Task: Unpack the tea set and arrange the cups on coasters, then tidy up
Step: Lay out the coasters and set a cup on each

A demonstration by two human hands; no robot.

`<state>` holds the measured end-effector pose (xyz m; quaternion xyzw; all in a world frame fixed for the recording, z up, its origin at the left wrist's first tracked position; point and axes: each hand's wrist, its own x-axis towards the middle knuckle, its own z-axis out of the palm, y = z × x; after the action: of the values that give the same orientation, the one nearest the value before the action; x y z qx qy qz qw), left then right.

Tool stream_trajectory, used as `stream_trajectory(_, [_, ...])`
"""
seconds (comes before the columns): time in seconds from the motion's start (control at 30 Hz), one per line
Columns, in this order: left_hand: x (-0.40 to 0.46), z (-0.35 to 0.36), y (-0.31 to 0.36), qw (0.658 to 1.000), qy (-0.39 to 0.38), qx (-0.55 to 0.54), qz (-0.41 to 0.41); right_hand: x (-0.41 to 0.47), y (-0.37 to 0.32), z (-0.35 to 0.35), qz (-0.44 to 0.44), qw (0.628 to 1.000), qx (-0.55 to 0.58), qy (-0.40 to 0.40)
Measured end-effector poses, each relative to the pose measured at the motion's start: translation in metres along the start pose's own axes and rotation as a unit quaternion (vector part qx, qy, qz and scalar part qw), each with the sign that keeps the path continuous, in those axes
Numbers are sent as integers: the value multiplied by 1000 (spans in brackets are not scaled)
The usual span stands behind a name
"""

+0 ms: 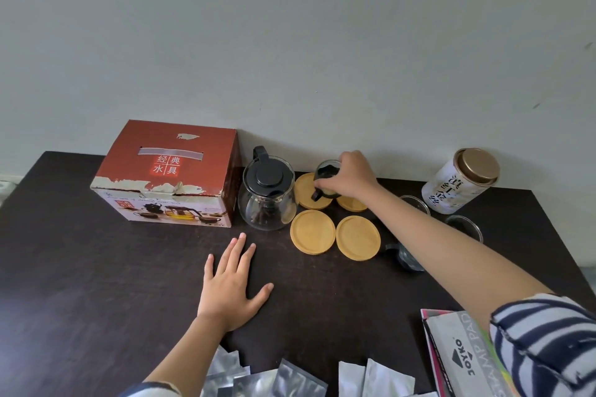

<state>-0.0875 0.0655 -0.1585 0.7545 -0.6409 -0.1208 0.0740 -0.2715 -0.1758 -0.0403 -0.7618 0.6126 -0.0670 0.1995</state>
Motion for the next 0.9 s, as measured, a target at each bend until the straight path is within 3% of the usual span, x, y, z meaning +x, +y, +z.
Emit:
stream_trajectory(0.6, [0,-1,-2,1000,0,4,-6,-13,3,12,-31,999,27,-13])
stream_trajectory(0.9, [0,1,-1,1000,14,-6,-4,-43,85,-55,80,995,-50,-37])
